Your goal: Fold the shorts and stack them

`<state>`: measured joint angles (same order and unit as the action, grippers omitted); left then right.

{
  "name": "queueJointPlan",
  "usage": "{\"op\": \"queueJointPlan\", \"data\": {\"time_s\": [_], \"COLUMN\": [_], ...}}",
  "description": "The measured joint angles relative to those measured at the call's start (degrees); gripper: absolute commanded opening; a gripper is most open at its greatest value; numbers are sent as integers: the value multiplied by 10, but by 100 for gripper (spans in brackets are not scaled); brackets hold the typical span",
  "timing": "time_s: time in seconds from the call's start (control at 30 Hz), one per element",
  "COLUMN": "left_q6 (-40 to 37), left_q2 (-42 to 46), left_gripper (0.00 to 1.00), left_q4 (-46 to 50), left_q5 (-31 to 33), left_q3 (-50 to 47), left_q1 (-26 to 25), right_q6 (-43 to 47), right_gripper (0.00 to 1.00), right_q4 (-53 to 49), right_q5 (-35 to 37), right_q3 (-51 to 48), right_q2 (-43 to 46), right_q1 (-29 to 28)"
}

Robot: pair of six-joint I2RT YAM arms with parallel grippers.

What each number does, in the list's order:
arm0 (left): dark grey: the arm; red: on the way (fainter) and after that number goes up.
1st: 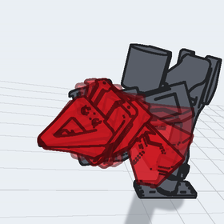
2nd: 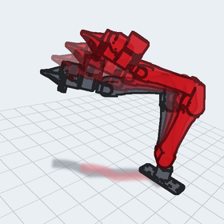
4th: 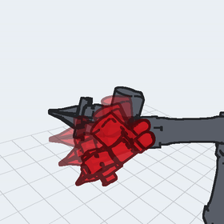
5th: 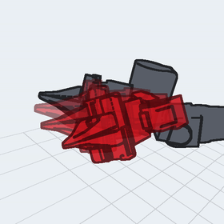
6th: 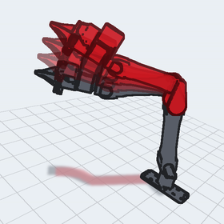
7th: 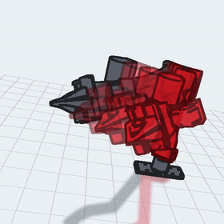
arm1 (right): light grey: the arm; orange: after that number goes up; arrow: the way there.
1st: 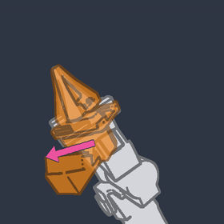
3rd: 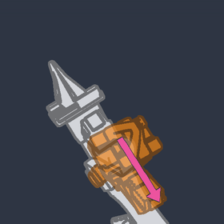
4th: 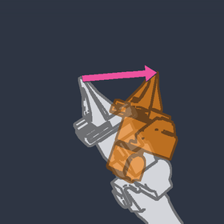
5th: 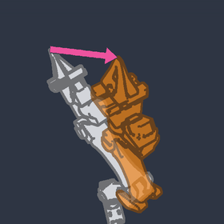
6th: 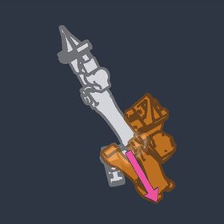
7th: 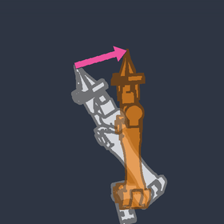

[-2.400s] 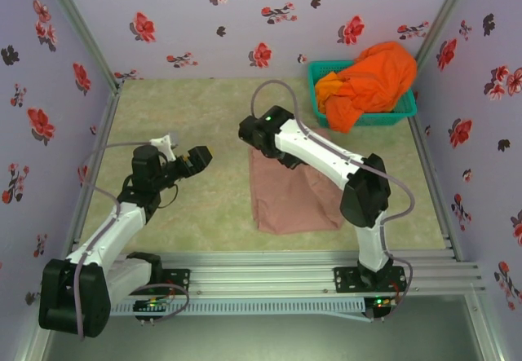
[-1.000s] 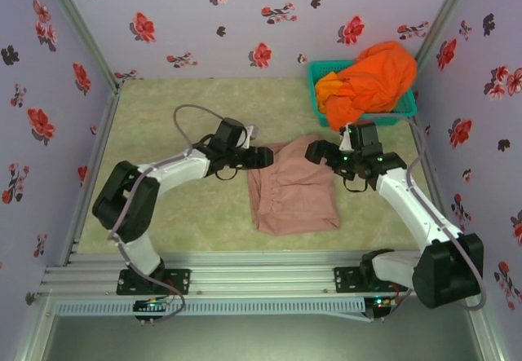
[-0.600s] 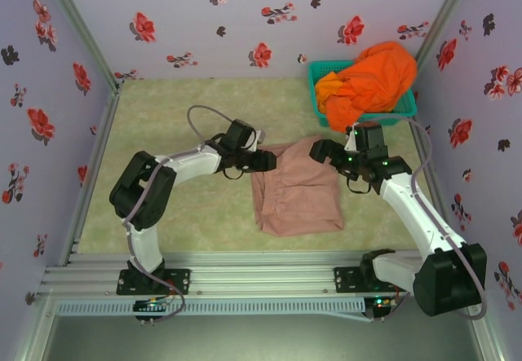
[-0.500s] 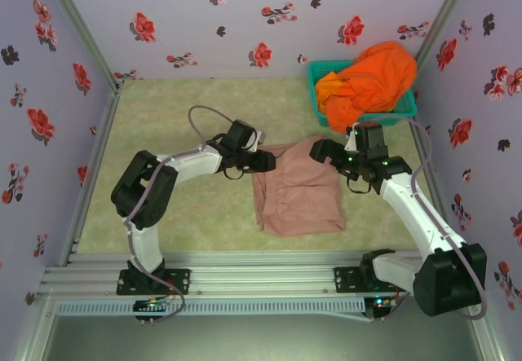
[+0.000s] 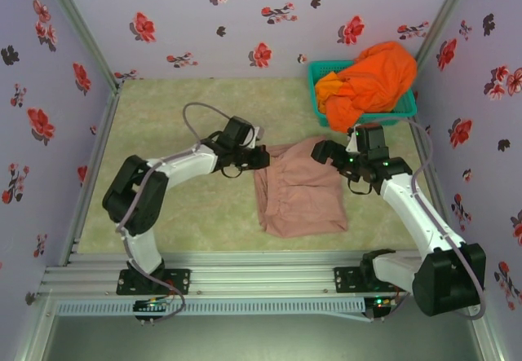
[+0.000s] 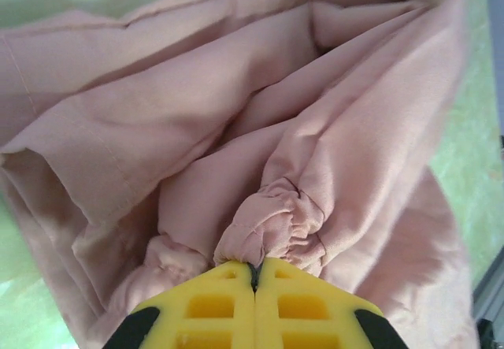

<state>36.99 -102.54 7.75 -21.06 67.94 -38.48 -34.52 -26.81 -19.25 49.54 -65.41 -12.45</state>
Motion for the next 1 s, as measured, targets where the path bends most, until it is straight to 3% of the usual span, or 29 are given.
{"op": "queueJointPlan", "data": {"time_s": [0.3,0.67,0.77,0.87,1.0], "left_q6": [8,18,14,7,-11], "left_q2": [91,-18,-27,-26,17], "left_gripper": [0,2,18,44,59], "left_q4": [13,-25,-40,-42,-26], "left_q5": [29,21,13,15,16], "left_q3": [-43,-101,-100,-99,-100], "left_q1": [14,93,101,101,99], "right_q6": [0,-1,-6,-12,-18], "right_gripper": [99,99,99,99,99], "right_q4": [0,1,7,11,15], "right_q5": [5,-19,-38,-58,-73], "right_q3": [0,-37,-56,-75,-81], "right_q2": [-2,-12,-11,-3,15], "right_q1": [1,1,1,0,-7]}}
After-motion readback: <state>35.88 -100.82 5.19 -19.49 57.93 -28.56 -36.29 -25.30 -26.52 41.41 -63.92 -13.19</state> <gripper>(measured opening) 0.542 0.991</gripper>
